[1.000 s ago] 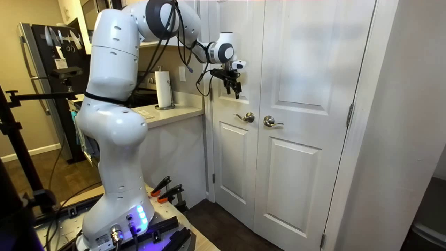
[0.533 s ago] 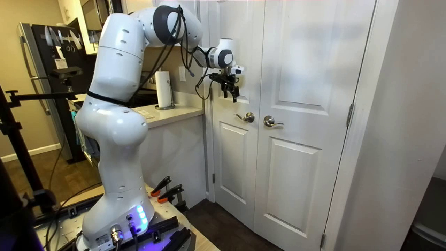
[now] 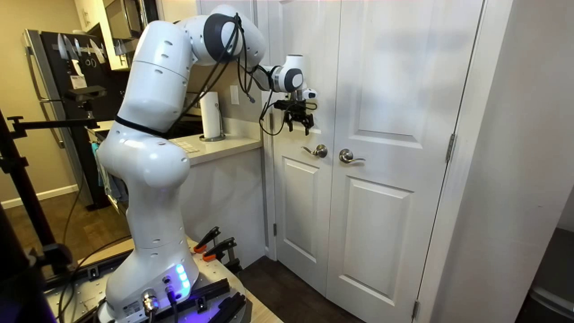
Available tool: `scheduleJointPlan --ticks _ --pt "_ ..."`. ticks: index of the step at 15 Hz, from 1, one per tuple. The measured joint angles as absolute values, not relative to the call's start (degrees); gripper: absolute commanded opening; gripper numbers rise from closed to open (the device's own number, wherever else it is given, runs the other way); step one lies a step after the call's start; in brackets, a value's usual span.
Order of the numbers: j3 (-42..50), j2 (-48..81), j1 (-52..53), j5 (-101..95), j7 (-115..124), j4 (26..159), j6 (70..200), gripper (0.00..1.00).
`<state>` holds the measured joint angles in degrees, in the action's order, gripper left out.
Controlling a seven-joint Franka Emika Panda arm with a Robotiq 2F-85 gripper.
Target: Open the closet door
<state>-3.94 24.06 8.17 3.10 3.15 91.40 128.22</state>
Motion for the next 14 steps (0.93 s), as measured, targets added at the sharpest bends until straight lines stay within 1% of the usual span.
scheduleJointPlan --ticks 8,14 --pt "-4.7 32.3 8.3 -3.5 -11.7 82.8 127.0 1.0" --pt "-5.2 33.3 7.7 -4.9 -17.6 80.9 124.8 1.0"
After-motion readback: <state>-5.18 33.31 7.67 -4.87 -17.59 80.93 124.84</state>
